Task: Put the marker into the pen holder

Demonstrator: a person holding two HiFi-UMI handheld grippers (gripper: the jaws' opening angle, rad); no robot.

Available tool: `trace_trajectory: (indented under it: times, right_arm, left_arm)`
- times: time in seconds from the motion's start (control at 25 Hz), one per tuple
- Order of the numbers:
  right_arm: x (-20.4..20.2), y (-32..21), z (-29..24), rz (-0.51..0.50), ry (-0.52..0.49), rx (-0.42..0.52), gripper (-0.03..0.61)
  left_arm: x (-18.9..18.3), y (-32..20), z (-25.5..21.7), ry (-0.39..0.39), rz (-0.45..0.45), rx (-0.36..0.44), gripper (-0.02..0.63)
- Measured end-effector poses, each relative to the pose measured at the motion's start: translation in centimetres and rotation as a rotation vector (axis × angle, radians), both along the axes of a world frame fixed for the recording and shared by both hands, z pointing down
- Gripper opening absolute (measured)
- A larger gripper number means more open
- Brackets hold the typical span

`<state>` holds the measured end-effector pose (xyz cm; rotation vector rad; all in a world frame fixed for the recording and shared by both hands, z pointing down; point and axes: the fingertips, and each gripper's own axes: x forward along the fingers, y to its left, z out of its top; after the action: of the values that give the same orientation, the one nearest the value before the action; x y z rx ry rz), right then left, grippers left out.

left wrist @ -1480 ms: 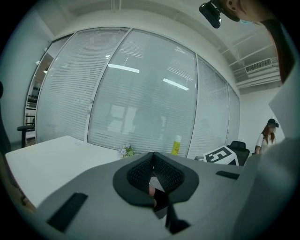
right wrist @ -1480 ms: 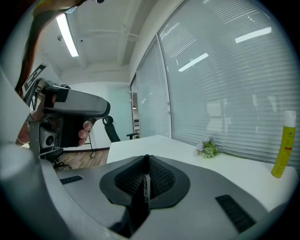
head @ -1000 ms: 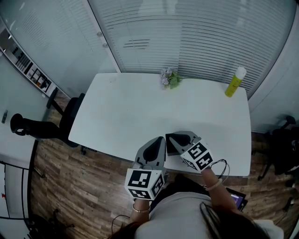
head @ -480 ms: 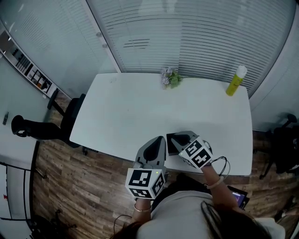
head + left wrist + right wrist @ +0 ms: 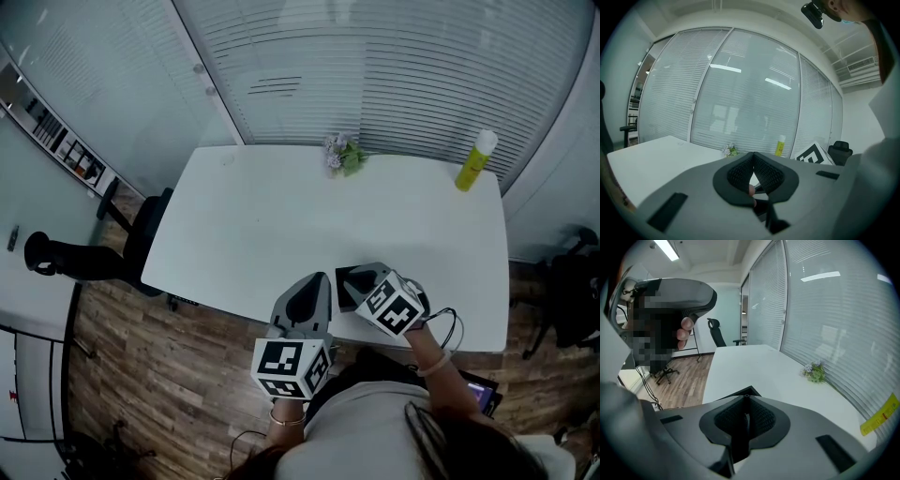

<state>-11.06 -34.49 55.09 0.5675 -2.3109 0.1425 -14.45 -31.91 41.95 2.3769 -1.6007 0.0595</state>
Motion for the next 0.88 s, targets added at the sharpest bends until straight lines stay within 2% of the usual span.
trace_trajectory:
  times: [0.28, 0.88]
  right_arm:
    - [-0.11, 0.38, 0.36, -0.027, 0.040, -0.033, 0.058]
    - [-0.27, 0.58, 0.54, -0.053, 0.073, -0.025, 0.074]
  left_arm:
    - [0.25, 0.20, -0.09, 0.006, 0.002, 0.004, 0.019]
    - [-0.04, 0.90, -0.08, -0.004, -0.012, 0.001, 0.020]
